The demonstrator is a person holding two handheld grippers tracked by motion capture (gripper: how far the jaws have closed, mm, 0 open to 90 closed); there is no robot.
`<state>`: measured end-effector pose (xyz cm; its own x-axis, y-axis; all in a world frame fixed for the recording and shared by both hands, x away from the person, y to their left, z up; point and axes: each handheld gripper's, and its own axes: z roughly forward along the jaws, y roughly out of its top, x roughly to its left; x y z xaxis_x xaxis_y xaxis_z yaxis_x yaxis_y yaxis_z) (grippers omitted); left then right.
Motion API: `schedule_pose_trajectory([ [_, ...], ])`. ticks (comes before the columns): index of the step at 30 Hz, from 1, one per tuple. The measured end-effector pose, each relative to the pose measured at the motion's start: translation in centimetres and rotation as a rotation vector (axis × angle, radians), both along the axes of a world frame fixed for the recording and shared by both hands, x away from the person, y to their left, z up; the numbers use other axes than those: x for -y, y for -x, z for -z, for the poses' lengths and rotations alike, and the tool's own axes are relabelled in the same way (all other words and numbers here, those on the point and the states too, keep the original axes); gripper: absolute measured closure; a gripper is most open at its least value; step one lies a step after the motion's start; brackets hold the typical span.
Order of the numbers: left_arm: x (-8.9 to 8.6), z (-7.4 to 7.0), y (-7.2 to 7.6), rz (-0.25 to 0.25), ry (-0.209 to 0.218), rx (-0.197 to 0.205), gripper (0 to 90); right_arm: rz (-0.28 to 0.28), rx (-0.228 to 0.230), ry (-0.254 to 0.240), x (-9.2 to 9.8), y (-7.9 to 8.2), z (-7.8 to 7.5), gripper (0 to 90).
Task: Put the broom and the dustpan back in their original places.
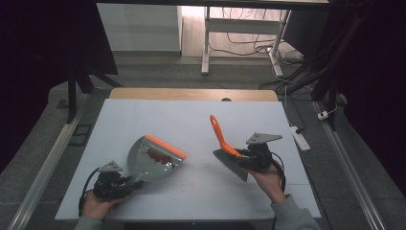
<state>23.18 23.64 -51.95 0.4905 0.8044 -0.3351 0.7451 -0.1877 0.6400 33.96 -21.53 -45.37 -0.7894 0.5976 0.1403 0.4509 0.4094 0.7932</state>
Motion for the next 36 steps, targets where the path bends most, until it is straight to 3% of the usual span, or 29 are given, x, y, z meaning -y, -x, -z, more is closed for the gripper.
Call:
schedule_pose_trajectory([
  [8,-0.6,0.5,0.4,-0.142,0.024,-0.029,61.5,-0.007,-0.066,0.005,0.8,0.6,0.8,70.5],
  [15,-0.8,0.7,0.2,-0.257,0.008,-0.026,61.5,-0.007,-0.108,0.008,1.4,0.9,1.3,70.5],
  [19,-1.0,1.1,0.0,-0.301,0.008,-0.046,61.5,0.004,-0.137,0.015,1.7,1.1,1.7,70.5],
  [24,-1.2,1.5,-0.2,-0.331,0.01,-0.074,61.4,-0.001,-0.196,0.013,1.8,0.7,2.6,70.5],
  [28,-1.0,1.8,-0.4,-0.326,-0.001,-0.089,61.4,0.036,-0.222,0.021,2.3,0.0,3.4,70.4],
  [30,-0.9,1.8,-0.4,-0.325,-0.01,-0.089,61.4,0.061,-0.22,0.029,2.6,-0.4,3.6,69.5],
  [36,-0.9,1.8,-0.4,-0.323,0.0,-0.084,60.2,0.098,-0.19,0.131,3.1,-1.1,4.5,60.2],
])
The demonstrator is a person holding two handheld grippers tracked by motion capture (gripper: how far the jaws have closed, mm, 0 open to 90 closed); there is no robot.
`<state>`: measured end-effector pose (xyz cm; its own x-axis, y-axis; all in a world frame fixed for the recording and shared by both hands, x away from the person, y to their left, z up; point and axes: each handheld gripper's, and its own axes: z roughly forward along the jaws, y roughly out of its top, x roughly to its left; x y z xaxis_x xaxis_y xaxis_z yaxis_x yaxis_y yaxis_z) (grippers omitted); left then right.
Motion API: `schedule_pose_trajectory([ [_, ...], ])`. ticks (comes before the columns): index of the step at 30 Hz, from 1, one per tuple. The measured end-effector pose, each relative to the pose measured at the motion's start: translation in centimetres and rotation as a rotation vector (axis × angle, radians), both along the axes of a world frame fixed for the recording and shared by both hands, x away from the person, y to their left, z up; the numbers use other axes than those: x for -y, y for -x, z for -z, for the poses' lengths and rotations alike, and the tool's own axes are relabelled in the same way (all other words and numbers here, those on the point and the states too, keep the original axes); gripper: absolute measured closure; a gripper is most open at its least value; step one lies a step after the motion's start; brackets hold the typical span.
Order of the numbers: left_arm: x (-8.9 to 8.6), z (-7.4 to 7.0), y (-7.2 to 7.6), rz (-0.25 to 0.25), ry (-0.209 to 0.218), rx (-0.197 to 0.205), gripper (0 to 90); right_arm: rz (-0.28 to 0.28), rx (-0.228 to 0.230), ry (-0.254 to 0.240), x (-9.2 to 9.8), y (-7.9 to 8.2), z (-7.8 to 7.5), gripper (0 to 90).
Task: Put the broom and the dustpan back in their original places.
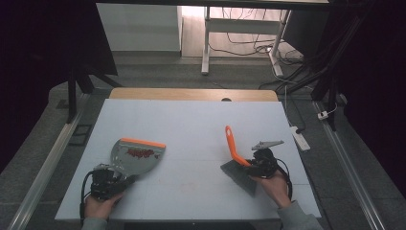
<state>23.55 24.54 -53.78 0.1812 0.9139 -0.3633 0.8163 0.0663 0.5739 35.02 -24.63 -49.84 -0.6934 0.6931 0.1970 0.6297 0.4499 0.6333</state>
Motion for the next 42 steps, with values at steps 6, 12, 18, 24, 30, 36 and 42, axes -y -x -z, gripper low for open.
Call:
schedule_pose_trajectory([
  [6,0.0,0.0,0.1,0.014,-0.002,0.011,48.4,0.025,-0.031,-0.016,1.0,-0.5,0.5,57.8],
  [12,0.1,-0.4,0.4,0.018,-0.033,0.023,32.7,0.074,-0.038,0.026,1.7,-0.7,1.0,50.6],
  [18,-0.3,-1.1,0.8,0.018,-0.062,0.057,26.4,0.085,0.018,0.082,1.7,-0.5,0.9,44.3],
  [24,-0.4,-1.8,1.0,0.072,-0.099,0.104,25.8,0.065,0.074,0.077,2.0,-0.1,0.2,43.9],
  [30,-0.4,-2.3,0.9,0.147,-0.119,0.145,25.8,-0.001,0.147,0.069,2.5,0.8,-0.6,44.5],
  [36,-0.5,-2.4,0.5,0.202,-0.106,0.167,26.6,-0.051,0.189,0.019,3.2,1.9,-1.2,45.9],
  [42,-0.4,-2.3,0.4,0.226,-0.103,0.167,27.8,-0.095,0.203,0.015,3.4,2.5,-1.2,45.9],
])
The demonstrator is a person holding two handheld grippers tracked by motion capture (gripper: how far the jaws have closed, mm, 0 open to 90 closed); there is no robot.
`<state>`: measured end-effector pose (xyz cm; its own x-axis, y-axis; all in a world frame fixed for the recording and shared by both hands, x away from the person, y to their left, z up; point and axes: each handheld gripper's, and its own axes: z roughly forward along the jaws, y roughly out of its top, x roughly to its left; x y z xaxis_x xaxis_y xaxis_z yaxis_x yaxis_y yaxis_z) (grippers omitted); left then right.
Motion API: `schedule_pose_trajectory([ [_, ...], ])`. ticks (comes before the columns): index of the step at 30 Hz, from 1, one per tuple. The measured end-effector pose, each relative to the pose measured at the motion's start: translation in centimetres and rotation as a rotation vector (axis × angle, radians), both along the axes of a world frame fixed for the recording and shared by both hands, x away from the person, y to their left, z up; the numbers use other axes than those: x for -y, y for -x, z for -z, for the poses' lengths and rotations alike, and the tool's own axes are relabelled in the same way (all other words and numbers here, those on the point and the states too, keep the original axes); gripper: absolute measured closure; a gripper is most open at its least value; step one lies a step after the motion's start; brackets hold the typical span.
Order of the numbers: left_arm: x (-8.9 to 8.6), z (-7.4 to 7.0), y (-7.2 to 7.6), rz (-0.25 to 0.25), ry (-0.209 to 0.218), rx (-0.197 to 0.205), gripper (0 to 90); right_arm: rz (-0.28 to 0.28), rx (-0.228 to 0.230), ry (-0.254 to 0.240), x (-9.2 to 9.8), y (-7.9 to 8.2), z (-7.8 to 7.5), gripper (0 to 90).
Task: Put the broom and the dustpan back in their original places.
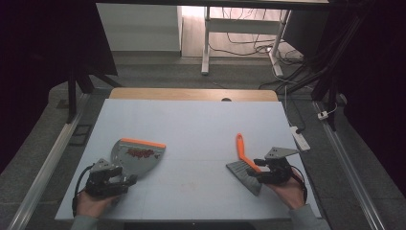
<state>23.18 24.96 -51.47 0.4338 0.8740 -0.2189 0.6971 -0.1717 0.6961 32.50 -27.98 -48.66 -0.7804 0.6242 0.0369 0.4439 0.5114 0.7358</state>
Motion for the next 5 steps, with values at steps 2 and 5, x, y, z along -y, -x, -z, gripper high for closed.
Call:
schedule_pose_trajectory([
  [2,-0.01,-0.01,-0.01,0.0,0.003,-0.001,27.8,-0.006,0.002,-0.005,0.01,0.06,-0.03,45.9],
  [5,-0.02,-0.02,-0.01,0.0,0.003,-0.001,27.8,-0.013,0.011,-0.004,0.01,0.11,-0.11,45.9],
])
